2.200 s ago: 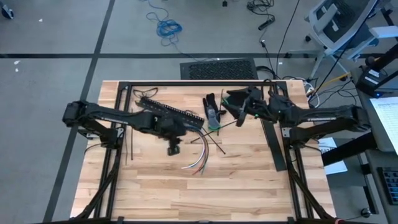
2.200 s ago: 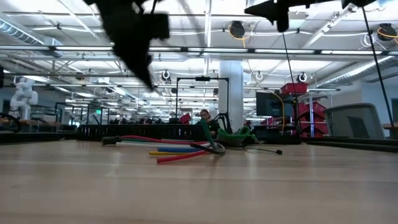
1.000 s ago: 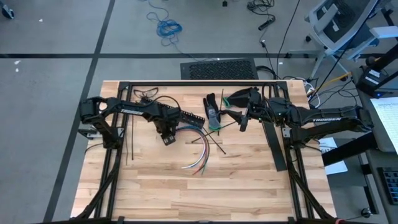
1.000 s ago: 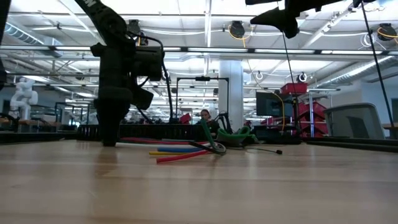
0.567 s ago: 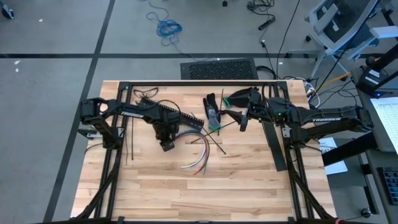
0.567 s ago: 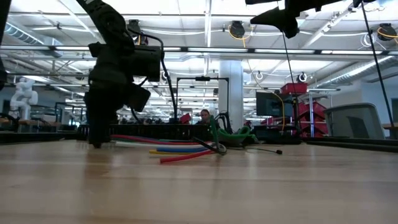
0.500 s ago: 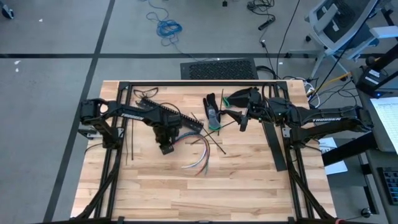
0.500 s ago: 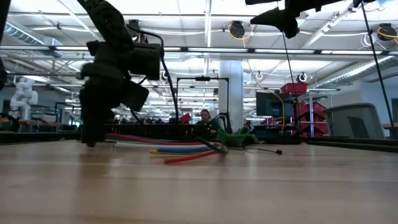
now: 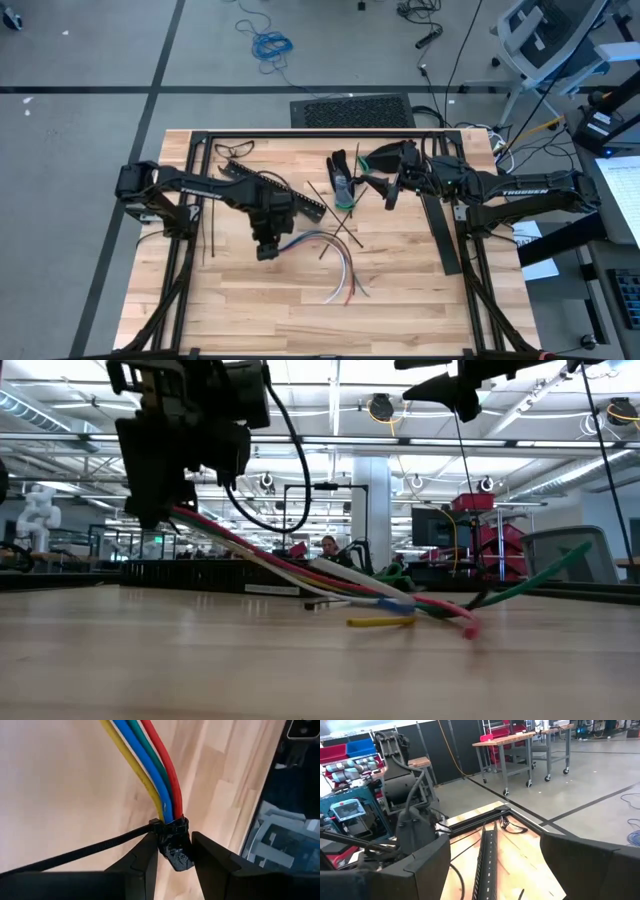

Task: Ziptie cables
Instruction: Wrap the cable wires with the black zip tie

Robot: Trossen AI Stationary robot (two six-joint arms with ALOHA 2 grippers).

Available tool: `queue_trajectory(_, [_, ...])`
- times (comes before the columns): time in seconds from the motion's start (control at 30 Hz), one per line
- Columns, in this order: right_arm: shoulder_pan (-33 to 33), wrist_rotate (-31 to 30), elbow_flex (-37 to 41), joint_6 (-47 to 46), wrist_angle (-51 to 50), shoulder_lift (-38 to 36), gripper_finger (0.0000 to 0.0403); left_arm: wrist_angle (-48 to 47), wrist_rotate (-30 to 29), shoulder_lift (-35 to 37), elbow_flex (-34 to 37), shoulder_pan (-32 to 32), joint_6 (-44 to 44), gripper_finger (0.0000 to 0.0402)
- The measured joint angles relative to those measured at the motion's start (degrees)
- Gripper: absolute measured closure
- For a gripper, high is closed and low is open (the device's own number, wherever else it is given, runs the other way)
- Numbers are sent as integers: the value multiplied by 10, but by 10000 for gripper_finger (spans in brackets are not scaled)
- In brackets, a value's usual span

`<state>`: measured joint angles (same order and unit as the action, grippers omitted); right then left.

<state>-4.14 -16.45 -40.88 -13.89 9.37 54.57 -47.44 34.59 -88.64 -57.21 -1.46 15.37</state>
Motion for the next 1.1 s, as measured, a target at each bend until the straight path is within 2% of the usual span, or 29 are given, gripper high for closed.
queue_trajectory(0.13, [0, 0, 0, 0, 0, 0, 106, -11, -7, -2, 0, 26, 6, 288])
queue_trajectory(0.3, [0, 0, 0, 0, 0, 0, 106, -53, -98, -2, 0, 44, 13, 288])
queue_trajectory(0.47, [0, 0, 0, 1, 0, 0, 106, 21, -97, -2, -1, 72, 30, 288])
queue_trajectory(0.53, [0, 0, 0, 1, 0, 0, 106, 12, -144, -2, -1, 86, 4, 288])
queue_trajectory(0.63, [0, 0, 0, 1, 1, 0, 106, -43, -256, -11, -1, 92, -32, 288])
queue_trajectory(0.7, [0, 0, 0, 1, 1, 0, 106, -73, -289, -11, 0, 89, -41, 288])
queue_trajectory(0.8, [0, 0, 0, 0, 2, 0, 106, -75, -287, -10, 0, 83, -53, 288])
queue_trajectory(0.93, [0, 1, 0, 0, 3, 0, 106, -73, -241, -7, -1, 85, -55, 279])
queue_trajectory(1.1, [0, 1, 0, 0, 3, 0, 106, -73, -262, -8, 11, 75, -80, 243])
